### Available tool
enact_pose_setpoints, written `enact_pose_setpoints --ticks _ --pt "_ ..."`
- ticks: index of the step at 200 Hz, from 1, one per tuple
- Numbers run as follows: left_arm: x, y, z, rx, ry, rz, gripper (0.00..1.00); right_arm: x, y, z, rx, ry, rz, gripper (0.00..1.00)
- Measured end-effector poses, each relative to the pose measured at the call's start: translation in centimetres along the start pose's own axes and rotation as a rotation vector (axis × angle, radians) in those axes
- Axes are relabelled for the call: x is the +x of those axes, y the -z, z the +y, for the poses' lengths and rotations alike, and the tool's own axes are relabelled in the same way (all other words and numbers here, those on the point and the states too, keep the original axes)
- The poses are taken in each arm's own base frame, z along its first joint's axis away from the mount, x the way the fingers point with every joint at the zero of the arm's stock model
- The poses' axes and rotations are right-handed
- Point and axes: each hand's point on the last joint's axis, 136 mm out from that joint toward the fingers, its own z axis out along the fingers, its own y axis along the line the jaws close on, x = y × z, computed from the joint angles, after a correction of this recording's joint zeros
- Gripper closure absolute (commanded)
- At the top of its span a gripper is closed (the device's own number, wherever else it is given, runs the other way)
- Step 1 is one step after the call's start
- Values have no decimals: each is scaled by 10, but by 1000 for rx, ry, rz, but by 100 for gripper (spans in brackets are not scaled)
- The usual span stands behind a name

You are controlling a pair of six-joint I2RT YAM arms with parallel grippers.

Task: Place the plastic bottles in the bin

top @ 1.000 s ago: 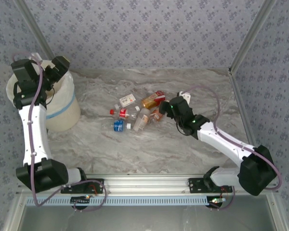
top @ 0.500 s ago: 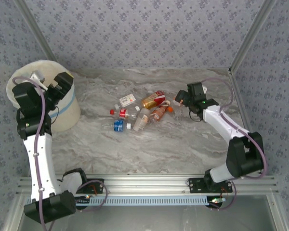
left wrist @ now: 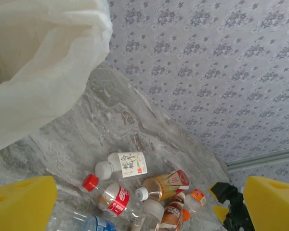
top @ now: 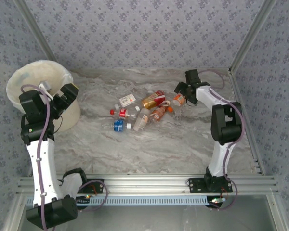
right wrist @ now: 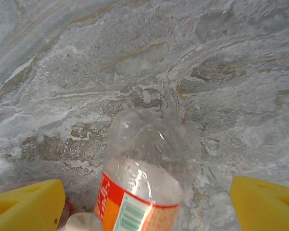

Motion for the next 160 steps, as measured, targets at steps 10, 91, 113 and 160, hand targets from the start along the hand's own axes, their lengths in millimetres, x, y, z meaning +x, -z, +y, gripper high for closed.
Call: enact_pose_setpoints --ticks 10,91,113,160 --pt "1 -1 1 -3 1 3 0 3 -7 -1 10 -7 12 11" --pt "2 -1 2 -5 -7 6 1 16 -53 -11 69 -17 73 33" --pt "2 -1 2 -3 -11 7 1 13 -54 -8 55 -18 59 40" --pt "7 -1 0 23 -8 20 1 16 -47 -8 16 3 33 48"
